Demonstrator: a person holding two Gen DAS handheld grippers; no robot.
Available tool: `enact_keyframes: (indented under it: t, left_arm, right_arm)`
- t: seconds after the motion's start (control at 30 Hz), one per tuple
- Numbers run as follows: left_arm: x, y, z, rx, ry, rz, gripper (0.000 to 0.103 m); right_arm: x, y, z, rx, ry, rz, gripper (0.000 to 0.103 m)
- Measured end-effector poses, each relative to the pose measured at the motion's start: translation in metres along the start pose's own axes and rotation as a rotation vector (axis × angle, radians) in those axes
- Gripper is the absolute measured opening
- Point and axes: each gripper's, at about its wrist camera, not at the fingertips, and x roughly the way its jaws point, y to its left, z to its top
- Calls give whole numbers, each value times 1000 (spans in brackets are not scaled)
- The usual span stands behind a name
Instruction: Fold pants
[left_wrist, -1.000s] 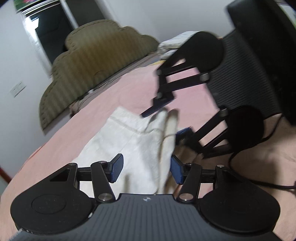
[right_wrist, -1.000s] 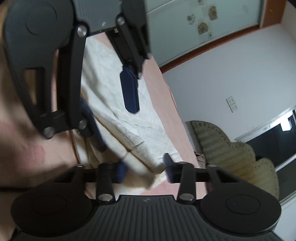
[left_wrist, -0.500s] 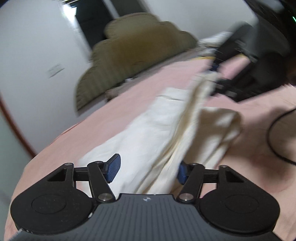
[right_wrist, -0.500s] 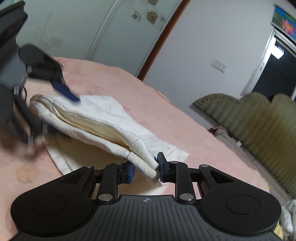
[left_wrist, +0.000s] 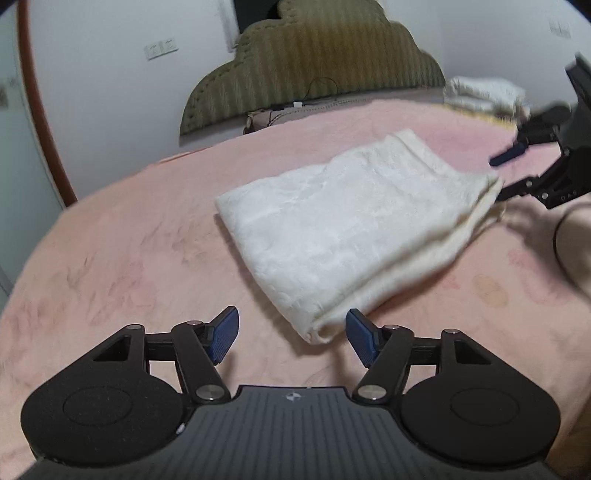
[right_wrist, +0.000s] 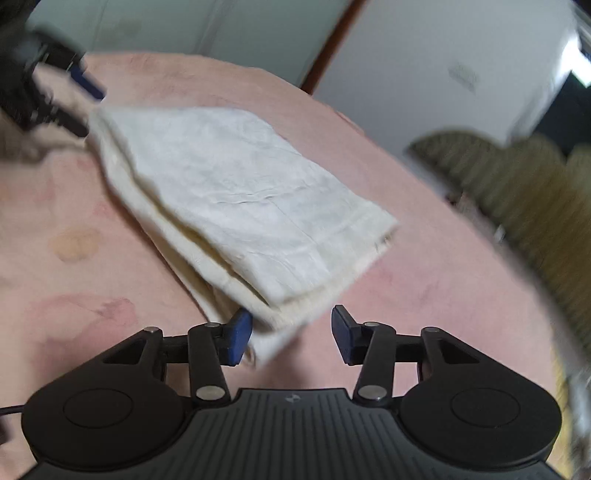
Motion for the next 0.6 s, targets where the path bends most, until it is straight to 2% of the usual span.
enact_keyframes:
  t: [0.1, 0.17, 0.23, 0.3, 0.37, 0.4, 0.47, 0.5, 0.53, 0.6]
  left_arm:
    - [-9, 17, 12, -143, -74, -65, 69]
    - [1, 22, 26, -242, -117, -88, 72]
    - [22, 19, 38, -258, -74, -65, 72]
    - [46, 8, 39, -190, 7, -23, 70]
    - [56, 2, 32, -154, 71, -26, 67]
    - [54, 3, 29, -165, 66, -48, 65]
    - [48, 11, 32, -203, 31, -92, 68]
    - [47, 16, 36, -228, 13, -98, 72]
    - [50, 22, 41, -261, -7, -94, 75]
    - [60, 34, 52, -325, -33, -98, 95]
  right_arm:
    - [-13, -18, 8, 149, -95, 31, 46]
    - [-8, -27, 15, 292, -182, 111, 46]
    - [7, -26, 22, 352, -208, 180, 46]
    - [29, -17, 25, 355, -137, 194, 46]
    - [47, -7, 18, 317, -25, 147, 46]
    - [47, -8, 13, 329, -24, 148, 47]
    - [37, -23, 7, 446, -69, 187, 48]
    - [33, -34, 4, 507, -104, 185, 51]
    - [30, -45, 2, 567, -132, 164, 66]
    - [38, -69, -2, 699, -131, 114, 83]
